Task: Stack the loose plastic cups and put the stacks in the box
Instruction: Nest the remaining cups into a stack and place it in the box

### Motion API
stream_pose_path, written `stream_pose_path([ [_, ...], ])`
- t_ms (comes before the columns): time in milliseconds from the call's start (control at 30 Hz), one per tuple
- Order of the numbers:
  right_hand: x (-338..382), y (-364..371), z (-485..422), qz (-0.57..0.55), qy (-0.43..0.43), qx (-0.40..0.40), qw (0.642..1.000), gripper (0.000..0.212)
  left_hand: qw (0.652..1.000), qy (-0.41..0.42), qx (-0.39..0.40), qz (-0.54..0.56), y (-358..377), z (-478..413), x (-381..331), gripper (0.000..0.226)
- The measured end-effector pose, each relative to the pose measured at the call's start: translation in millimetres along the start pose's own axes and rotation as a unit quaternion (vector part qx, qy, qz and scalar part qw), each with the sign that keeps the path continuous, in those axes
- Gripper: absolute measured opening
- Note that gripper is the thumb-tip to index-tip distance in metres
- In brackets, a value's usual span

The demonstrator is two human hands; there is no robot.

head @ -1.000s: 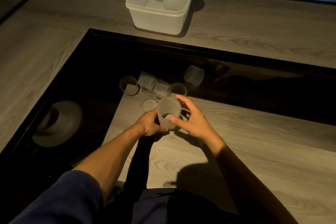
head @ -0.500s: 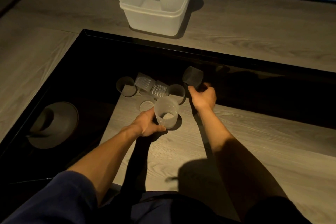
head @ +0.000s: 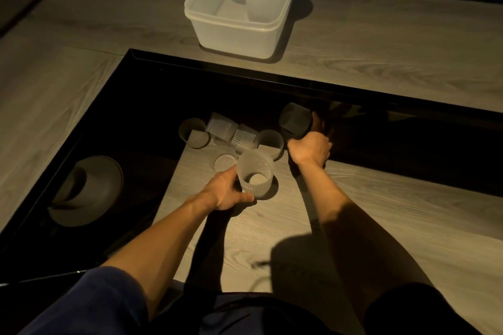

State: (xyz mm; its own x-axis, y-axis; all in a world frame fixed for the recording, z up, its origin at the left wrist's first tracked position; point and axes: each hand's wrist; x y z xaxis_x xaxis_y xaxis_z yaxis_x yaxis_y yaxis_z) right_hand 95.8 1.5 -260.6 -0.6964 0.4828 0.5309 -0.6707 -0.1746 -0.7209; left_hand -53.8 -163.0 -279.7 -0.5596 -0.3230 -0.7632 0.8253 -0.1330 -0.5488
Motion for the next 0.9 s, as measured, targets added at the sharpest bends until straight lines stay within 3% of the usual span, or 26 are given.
stream_pose_path([
  [33, 0, 1, -2, 0.017, 0.001, 0.003, 1.000, 0.065, 1.000, 0.000, 0.002, -0.003, 0, 0, 0, 0.071],
  [100, 3, 0, -6, 0.031, -0.007, 0.015, 0.999, 0.084, 1.000, 0.000, 0.009, -0.010, 0, 0, 1, 0.071],
  [200, 10, -1, -8, 0.081, -0.076, 0.023, 0.994, 0.102, 1.000, -0.003, 0.013, -0.012, 0, 0, 2, 0.071],
  [367, 10, -5, -10, 0.076, -0.088, 0.006, 0.993, 0.053, 1.000, 0.000, 0.011, -0.011, -1, 1, 0, 0.071],
  [567, 3, -16, -4, 0.076, -0.154, 0.011, 0.985, 0.027, 1.000, -0.012, -0.004, -0.015, 4, 2, -2, 0.073],
  [667, -3, -28, 10, 0.016, -0.203, 0.029, 0.979, 0.027, 1.000, -0.014, -0.009, -0.019, 6, 3, -4, 0.074],
  [767, -14, -35, 34, -0.071, -0.234, 0.069, 0.967, 0.056, 1.000, -0.009, -0.014, -0.026, 7, 4, -6, 0.071],
  [900, -28, -44, 53, -0.148, -0.307, 0.088, 0.936, 0.061, 1.000, -0.006, -0.019, -0.017, 9, 7, -11, 0.071],
])
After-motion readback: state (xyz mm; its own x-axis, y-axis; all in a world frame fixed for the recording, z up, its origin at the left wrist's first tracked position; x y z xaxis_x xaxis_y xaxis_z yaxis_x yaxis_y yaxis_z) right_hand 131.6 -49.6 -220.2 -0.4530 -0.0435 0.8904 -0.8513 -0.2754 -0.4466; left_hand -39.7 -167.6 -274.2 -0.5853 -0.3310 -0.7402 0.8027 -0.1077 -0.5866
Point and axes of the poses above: each hand's wrist, its own z-axis away from the middle knuckle, its own y-axis out of the palm, x = y × z, and after that the axes turned 15 degrees about y, right-handed
